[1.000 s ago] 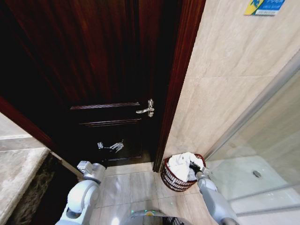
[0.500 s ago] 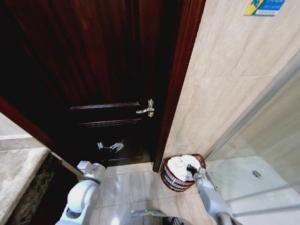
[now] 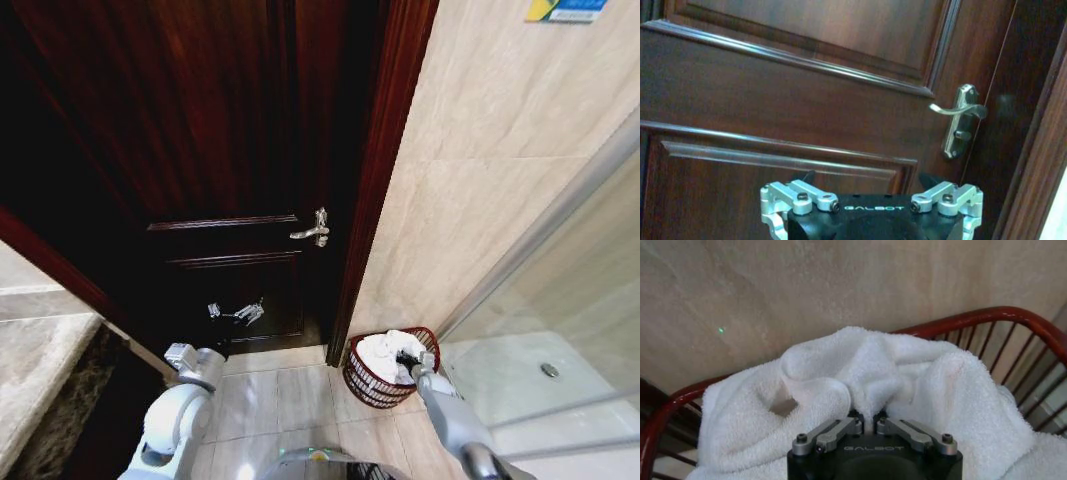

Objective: Discard the used towel into the hamper.

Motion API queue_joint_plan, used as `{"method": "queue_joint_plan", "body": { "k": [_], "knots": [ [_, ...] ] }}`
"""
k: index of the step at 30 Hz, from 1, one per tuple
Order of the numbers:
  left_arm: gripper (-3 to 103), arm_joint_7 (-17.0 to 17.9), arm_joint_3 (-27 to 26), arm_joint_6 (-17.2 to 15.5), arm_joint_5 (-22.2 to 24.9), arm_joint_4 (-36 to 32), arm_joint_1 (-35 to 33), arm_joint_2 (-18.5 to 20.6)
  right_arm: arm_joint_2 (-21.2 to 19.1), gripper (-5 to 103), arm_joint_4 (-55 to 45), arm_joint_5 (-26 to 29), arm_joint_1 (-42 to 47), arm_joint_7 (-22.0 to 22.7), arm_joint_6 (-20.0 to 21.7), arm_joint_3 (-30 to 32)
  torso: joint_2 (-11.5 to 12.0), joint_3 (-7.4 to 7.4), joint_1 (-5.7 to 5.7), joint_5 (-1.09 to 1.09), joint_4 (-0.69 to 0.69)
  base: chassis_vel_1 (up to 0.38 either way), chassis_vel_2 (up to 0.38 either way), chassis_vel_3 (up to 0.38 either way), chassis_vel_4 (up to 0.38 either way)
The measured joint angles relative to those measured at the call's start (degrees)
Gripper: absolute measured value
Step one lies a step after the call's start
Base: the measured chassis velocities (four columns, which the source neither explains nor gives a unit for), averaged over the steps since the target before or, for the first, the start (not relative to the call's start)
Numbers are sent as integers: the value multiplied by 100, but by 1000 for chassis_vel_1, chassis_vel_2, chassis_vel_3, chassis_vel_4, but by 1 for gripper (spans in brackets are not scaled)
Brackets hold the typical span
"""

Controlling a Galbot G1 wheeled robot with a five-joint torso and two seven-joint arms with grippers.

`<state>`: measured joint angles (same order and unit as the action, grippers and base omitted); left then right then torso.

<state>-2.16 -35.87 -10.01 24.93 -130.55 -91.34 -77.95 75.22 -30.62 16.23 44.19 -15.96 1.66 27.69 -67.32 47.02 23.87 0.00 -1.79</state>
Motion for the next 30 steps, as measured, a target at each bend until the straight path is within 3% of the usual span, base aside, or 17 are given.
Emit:
{"method": "queue_joint_plan", "body": {
  "k": [20, 30],
  "knots": [
    [100, 0, 0, 0, 0, 0, 0, 0, -97, 7, 586, -340, -397, -37, 259, -399, 618, -335, -283, -1, 0, 0, 0, 0, 0],
    [100, 0, 0, 0, 0, 0, 0, 0, -139, 7, 623, -535, -441, -132, 282, -373, 762, -420, -344, 0, 0, 0, 0, 0, 0]
  ]
}}
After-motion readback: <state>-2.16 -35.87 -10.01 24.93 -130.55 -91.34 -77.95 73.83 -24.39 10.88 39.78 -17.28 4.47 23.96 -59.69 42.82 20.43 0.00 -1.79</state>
